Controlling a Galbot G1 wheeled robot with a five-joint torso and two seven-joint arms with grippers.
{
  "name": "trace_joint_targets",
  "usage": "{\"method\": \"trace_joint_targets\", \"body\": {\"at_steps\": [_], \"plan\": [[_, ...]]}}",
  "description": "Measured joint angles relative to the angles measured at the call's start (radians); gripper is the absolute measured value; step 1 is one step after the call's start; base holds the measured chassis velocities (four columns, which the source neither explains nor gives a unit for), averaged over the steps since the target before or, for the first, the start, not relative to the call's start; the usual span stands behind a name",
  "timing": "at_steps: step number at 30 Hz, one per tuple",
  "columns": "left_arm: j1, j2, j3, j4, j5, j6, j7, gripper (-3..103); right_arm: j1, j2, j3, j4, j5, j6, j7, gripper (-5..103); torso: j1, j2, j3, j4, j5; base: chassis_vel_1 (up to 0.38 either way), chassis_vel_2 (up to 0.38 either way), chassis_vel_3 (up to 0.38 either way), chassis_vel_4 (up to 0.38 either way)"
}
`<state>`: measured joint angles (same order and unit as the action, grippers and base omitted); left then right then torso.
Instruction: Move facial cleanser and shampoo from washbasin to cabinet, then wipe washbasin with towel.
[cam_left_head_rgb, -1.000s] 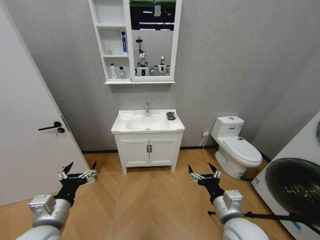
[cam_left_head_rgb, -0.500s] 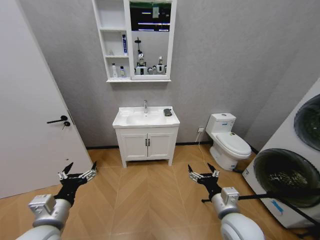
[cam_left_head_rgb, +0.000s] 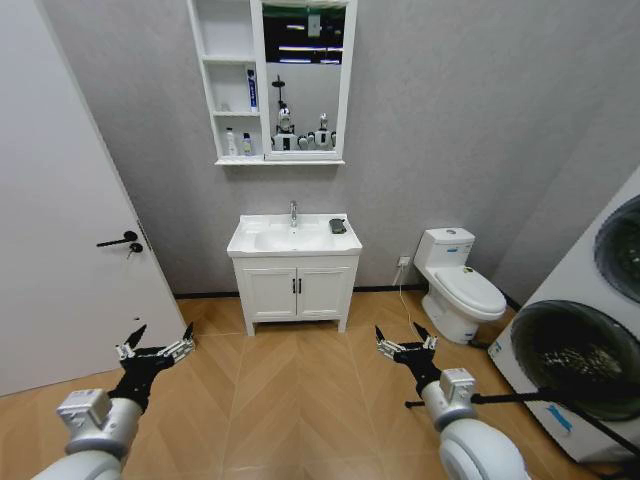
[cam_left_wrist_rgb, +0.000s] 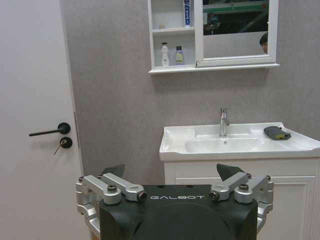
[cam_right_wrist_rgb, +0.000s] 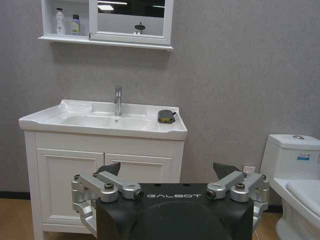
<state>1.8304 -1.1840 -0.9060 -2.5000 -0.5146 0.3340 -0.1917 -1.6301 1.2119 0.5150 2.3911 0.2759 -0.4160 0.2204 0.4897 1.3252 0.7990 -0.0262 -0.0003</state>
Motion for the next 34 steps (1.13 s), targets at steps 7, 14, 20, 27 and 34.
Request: {"method": "trace_joint_targets", "body": {"at_steps": [7,14,20,27,34], "plan": [[0.000,0.000,0.000,0.000,0.000,0.000,0.000,100,0.000,0.000,0.000,0.001,-0.001,-0.001,0.000,100,0.000,0.000,0.000,0.0000,-0.0001,0.000,0.000,0.000,0.000],[0.000,0.000,0.000,0.000,0.000,0.000,0.000,100,-0.001,0.000,0.001,0.001,-0.001,-0.001,0.001,100,0.000,0.000,0.000,0.0000,-0.0001,0.000,0.000,0.000,0.000],[0.000,0.000,0.000,0.000,0.000,0.000,0.000,100,-0.001,0.000,0.001,0.001,-0.001,-0.001,0.001,100,0.000,0.000,0.000,0.0001,0.0000,0.000,0.000,0.000,0.000],[0.000,0.000,0.000,0.000,0.000,0.000,0.000,100,-0.001,0.000,0.001,0.002,-0.001,-0.001,0.002,100,0.000,0.000,0.000,0.0001,-0.0001,0.000,0.000,0.000,0.000],[0.000,0.000,0.000,0.000,0.000,0.000,0.000,100,-0.001,0.000,0.001,0.002,-0.001,-0.001,0.002,100,0.000,0.000,0.000,0.0000,0.0000,0.000,0.000,0.000,0.000]]}}
